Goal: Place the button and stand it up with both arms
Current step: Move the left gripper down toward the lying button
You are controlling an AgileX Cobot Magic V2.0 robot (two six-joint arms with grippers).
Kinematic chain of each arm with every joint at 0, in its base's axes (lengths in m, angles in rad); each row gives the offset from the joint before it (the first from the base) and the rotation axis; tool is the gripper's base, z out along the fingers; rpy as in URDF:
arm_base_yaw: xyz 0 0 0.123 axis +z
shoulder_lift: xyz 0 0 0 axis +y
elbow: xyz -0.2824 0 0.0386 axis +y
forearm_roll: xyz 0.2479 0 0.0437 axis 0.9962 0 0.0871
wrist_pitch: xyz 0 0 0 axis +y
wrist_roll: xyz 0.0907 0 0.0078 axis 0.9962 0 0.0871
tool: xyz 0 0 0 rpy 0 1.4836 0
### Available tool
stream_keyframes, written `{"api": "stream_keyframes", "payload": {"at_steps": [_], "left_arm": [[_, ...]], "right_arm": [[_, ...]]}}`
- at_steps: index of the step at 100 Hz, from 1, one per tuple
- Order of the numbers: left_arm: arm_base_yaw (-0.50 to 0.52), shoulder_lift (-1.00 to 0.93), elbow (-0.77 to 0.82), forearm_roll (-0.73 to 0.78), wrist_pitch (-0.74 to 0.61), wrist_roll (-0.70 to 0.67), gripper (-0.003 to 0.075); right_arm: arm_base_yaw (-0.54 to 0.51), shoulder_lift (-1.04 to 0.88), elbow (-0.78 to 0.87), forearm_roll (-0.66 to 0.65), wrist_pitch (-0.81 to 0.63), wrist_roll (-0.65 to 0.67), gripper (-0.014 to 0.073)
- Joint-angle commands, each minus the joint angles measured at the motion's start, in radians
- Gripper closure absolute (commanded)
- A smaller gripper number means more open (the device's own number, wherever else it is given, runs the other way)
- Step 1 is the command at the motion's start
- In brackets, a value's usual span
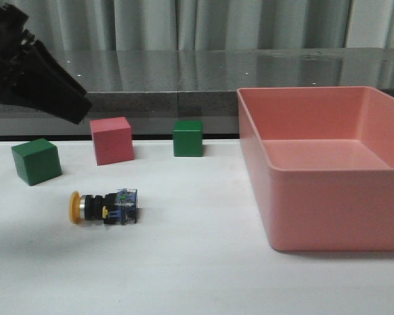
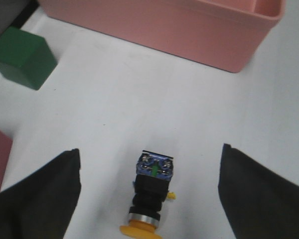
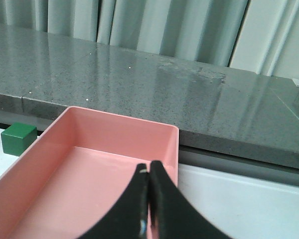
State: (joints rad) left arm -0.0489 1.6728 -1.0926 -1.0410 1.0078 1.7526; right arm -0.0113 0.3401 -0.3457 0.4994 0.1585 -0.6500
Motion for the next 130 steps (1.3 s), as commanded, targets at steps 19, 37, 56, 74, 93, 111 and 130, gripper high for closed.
{"api": "stream_keyframes", "payload": {"at_steps": [19, 37, 56, 74, 93, 111, 130], "left_arm": [[0.019, -0.015, -0.029, -0.086, 0.045, 0.012, 0.0174], [0.010, -0.011, -0.029, -0.054, 0.061, 0.012, 0.0216], [-0.007, 0.015, -0.029, -0.052, 0.075, 0.121, 0.0298], [-0.007, 0.087, -0.029, -0.060, 0.127, 0.265, 0.0333], [-0.007, 0.159, -0.029, -0.095, 0.127, 0.387, 0.0333], [-0.005, 0.214, -0.029, -0.097, 0.084, 0.417, 0.0333], [-0.005, 0.261, -0.029, -0.097, 0.071, 0.421, 0.0333]], "right_arm": [[0.000, 0.005, -0.025, 0.013, -0.070, 0.001, 0.0655], [0.000, 0.005, -0.025, 0.013, -0.069, 0.001, 0.0655], [0.000, 0.005, -0.025, 0.013, -0.069, 0.001, 0.0655], [0.000, 0.005, -0.025, 0.013, -0.069, 0.001, 0.0655], [0.000, 0.005, -0.025, 0.013, -0.069, 0.001, 0.0655], [0.000, 0.005, -0.025, 0.013, -0.069, 0.001, 0.0655], [0.000, 0.005, -0.018, 0.013, -0.058, 0.001, 0.0655]]}}
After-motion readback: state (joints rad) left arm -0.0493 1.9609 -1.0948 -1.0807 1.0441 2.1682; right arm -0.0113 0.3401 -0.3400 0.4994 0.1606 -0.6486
